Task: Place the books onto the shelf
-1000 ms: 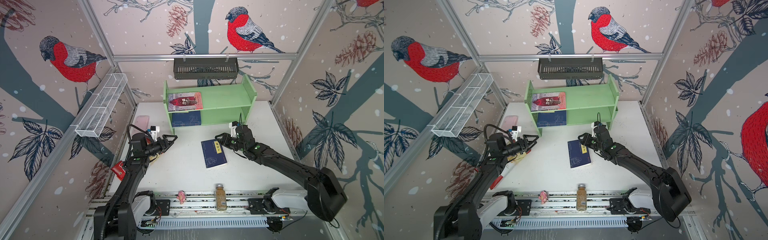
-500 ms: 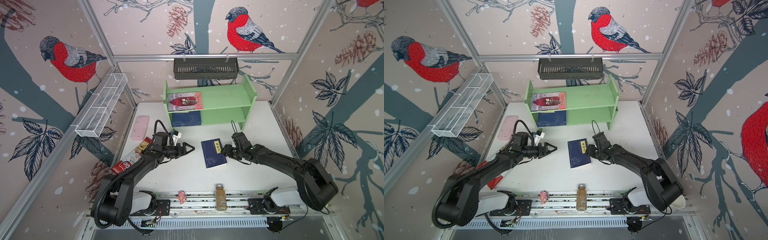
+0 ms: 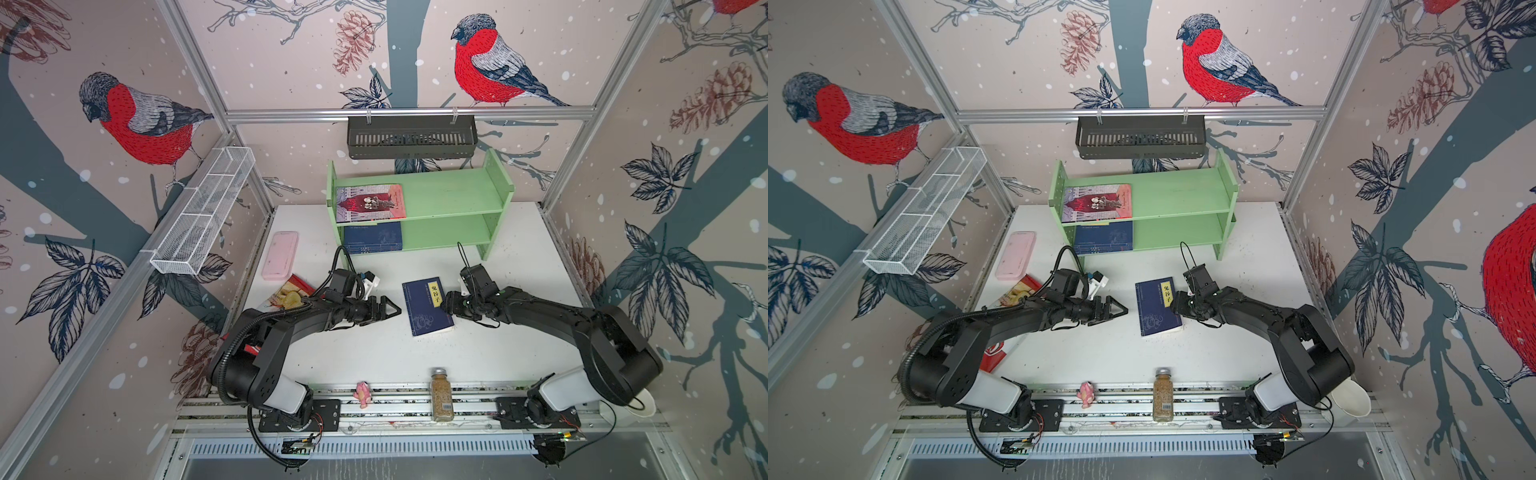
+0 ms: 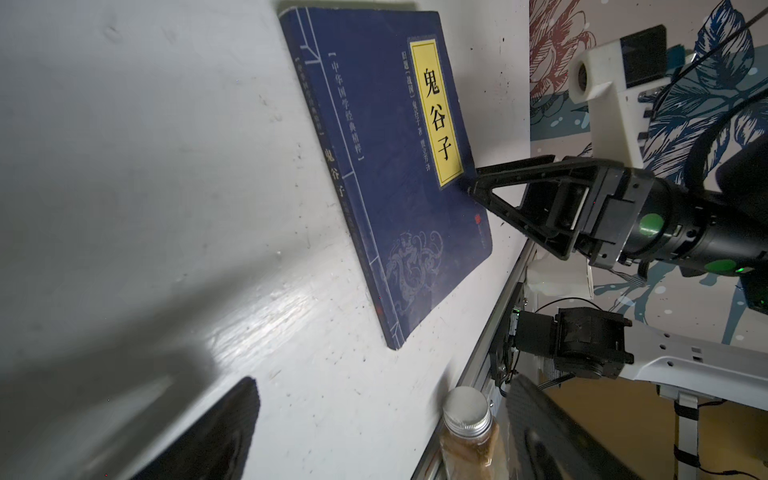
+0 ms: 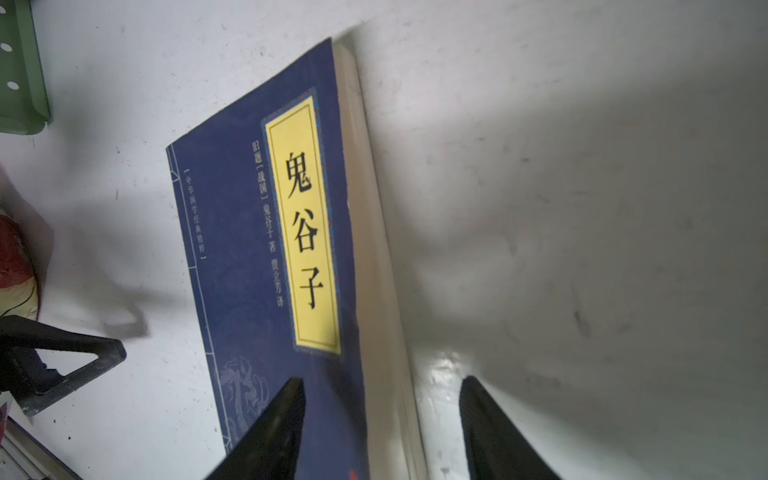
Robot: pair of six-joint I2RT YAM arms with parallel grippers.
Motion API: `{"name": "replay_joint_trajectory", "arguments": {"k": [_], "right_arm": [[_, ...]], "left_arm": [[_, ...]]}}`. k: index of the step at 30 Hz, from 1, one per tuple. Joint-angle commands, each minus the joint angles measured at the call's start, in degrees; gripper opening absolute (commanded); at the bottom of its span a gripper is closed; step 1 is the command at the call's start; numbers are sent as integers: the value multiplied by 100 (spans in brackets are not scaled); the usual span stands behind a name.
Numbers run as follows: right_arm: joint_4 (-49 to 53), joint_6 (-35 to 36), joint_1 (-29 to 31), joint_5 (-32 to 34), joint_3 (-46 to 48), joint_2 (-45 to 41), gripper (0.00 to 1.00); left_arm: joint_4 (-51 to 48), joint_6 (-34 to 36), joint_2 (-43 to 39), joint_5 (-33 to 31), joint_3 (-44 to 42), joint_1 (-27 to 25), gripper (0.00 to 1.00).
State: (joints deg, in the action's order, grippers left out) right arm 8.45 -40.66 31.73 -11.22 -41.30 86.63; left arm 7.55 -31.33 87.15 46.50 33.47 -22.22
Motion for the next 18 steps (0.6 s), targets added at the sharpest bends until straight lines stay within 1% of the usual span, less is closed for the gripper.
{"name": "replay_joint_trajectory", "arguments": {"k": [1,8,10,15,18], "right_arm": [[-177,270,-8,-59,-148,205,61],[-588,479,40,-542,-262,585,57],[-531,577,120,-647,-381,727,56],[-467,683,474,-945,-617,1093,54],[-457,650,684,-972,-687,1223,54]], "left_arm": [[216,-46,269,80,157,-18,93],[375,-201,637,76,230,-89,92],[433,-285,778,136,230,-88,92],[616,-598,1237,315,250,-94,92],[502,-594,1441,361,349,-82,93]]}}
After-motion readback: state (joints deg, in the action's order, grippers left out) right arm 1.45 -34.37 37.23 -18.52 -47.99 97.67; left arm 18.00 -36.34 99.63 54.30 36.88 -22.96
